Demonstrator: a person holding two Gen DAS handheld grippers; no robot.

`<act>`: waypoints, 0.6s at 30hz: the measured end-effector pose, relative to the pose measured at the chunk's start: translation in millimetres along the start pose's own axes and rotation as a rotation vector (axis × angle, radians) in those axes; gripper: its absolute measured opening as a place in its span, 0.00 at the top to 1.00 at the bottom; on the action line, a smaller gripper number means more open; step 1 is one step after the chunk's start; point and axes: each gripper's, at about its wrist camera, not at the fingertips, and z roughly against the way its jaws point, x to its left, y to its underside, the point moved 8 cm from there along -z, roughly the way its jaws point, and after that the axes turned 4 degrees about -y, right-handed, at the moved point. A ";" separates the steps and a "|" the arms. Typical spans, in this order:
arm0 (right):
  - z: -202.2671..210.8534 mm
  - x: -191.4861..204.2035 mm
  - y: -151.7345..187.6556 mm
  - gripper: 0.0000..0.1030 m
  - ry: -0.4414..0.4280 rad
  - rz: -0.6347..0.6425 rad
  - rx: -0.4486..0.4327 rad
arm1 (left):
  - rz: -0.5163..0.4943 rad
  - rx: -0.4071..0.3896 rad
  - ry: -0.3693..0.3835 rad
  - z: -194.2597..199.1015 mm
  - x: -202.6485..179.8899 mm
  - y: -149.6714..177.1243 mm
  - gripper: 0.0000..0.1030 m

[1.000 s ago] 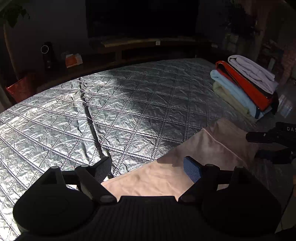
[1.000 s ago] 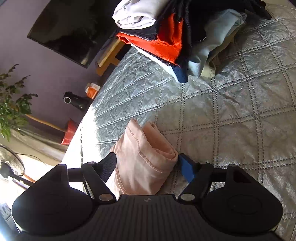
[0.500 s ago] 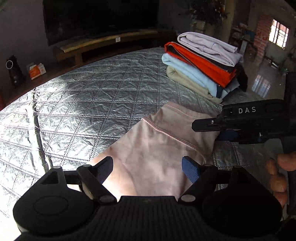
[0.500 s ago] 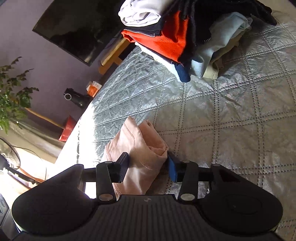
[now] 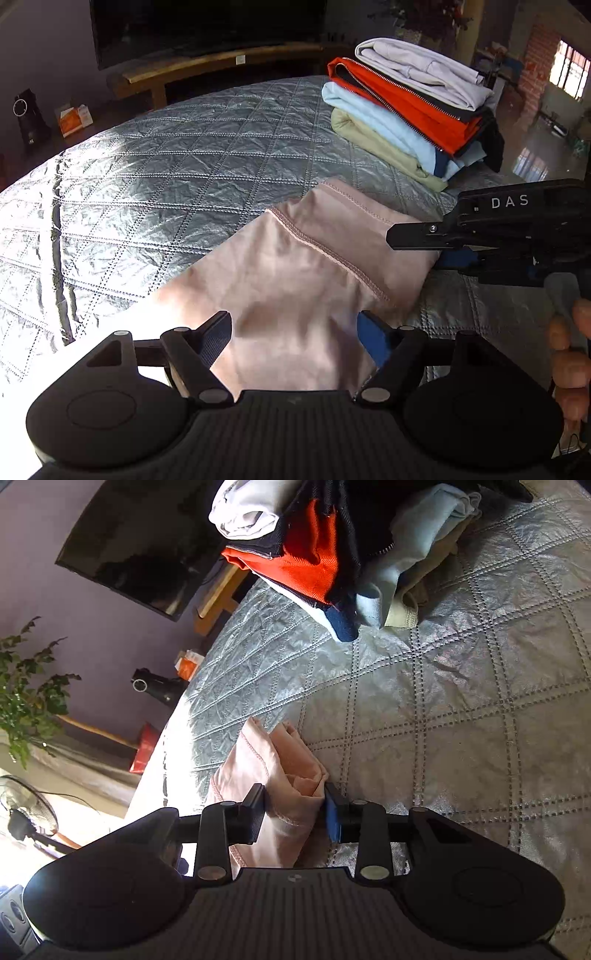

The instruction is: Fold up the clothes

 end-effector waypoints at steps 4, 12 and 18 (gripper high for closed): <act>-3.9 0.5 2.4 0.57 -0.023 -0.012 0.012 | -0.002 0.011 -0.029 -9.5 7.0 5.8 0.25; -9.6 27.0 -0.6 0.81 0.004 0.183 0.012 | -0.006 0.054 -0.051 -19.9 7.2 15.9 0.15; -6.0 93.2 15.5 0.82 -0.029 0.479 0.020 | 0.009 0.056 -0.045 -18.6 11.1 15.1 0.15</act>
